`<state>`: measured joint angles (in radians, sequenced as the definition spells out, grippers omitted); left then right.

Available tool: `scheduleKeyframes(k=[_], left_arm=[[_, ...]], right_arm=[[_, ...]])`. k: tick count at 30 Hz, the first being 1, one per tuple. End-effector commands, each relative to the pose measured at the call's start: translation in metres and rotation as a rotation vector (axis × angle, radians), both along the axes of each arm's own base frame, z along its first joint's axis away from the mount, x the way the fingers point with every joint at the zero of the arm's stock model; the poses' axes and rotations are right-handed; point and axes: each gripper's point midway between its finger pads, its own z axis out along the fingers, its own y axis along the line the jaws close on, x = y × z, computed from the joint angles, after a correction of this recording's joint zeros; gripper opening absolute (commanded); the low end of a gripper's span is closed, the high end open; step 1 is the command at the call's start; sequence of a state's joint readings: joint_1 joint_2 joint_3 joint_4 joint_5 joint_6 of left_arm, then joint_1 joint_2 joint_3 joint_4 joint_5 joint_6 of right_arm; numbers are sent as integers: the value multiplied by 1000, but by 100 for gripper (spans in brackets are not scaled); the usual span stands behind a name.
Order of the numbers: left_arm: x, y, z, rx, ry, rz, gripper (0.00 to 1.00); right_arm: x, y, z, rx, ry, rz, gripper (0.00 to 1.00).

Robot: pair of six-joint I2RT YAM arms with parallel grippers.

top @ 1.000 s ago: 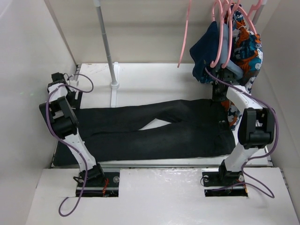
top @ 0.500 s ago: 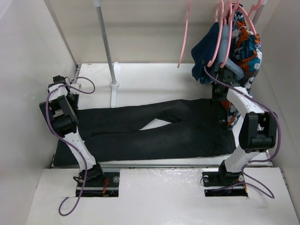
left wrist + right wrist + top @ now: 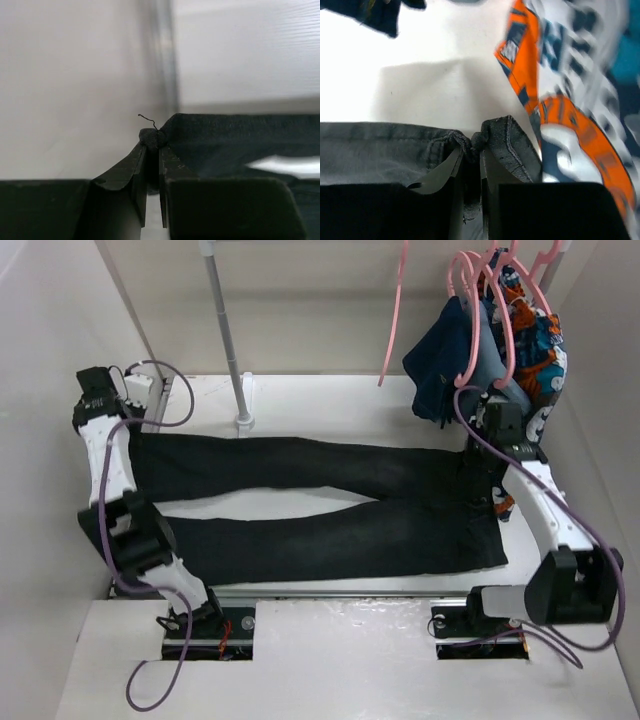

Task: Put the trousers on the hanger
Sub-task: Fold the trousers at the center of the board.

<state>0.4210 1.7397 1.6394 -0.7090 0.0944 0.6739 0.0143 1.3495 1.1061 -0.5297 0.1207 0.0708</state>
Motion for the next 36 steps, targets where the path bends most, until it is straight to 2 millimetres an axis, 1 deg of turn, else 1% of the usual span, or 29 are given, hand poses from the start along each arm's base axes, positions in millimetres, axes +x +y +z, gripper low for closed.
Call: scheduleKeyframes(k=[1,2,3,4,5,6,7,8,9,10,11,12,14,15,16,18,19,20,21,22,24,26,29,30,31,33,34,35,36], left_arm=[[-36,25,40,239,-31,-1,0],[-50,28,51,274,-55,10,0],[-66,27,32,268,-10,2,0],[-74,24,27,289,15,-37,0],[-84,20,21,294,35,-56,0],[-99,20,21,312,50,-49,0],[-116,13,-6,287,124,-64,0],[-133,10,-20,279,195,-66,0],[-147,10,-31,277,243,-59,0],[-169,7,-59,250,330,-48,0],[-184,13,-65,280,380,-25,0],[-196,14,-75,283,429,-18,0],[-218,19,-87,287,486,23,0],[-221,22,-84,306,502,36,0],[-225,24,-84,306,505,60,0],[-219,29,-74,324,481,81,0],[-215,32,-70,330,472,84,0],[-213,34,-64,334,464,86,0],[-205,39,-48,353,431,97,0],[-206,41,-40,366,445,93,0],[-206,44,-31,387,450,91,0],[-212,46,-26,412,478,86,0],[-226,44,-34,412,543,98,0],[-228,44,-31,423,539,106,0],[-232,42,-35,413,557,99,0],[-241,44,-35,440,601,119,0],[-245,44,-37,446,620,123,0],[-255,44,-43,456,668,127,0],[-257,45,-45,471,684,126,0]], right_arm=[[-2,-21,32,-21,-167,-118,0],[-11,-23,22,-24,-149,-134,0],[-17,-29,27,-25,-171,-162,0],[-23,-33,26,-38,-169,-192,0],[-30,-35,20,-38,-154,-207,0],[-39,-34,21,-26,-149,-218,0],[-44,-32,18,1,-147,-241,0],[-49,-29,14,21,-140,-240,0],[-60,-26,-1,39,-102,-245,0],[-67,-23,-4,77,-104,-266,0],[-73,-17,-10,107,-87,-264,0],[-83,-14,-25,130,-52,-268,0],[-97,-6,-32,186,-40,-283,0],[-106,-2,-44,208,-10,-283,0],[-111,-1,-48,214,-4,-291,0],[-114,-2,-41,219,-41,-300,0],[-118,-7,-44,213,-37,-327,0],[-120,-10,-38,200,-47,-340,0],[-120,-13,-33,189,-52,-350,0],[-120,-15,-25,183,-70,-357,0],[-124,-15,-12,183,-73,-357,0],[-129,-11,-12,205,-67,-352,0],[-137,-5,-8,269,-95,-382,0],[-144,-5,-12,278,-78,-396,0],[-147,-3,-9,302,-96,-415,0],[-152,-7,-4,297,-112,-445,0],[-159,-9,-6,302,-102,-471,0],[-162,-10,-8,298,-93,-490,0],[-165,-14,-7,291,-102,-518,13]])
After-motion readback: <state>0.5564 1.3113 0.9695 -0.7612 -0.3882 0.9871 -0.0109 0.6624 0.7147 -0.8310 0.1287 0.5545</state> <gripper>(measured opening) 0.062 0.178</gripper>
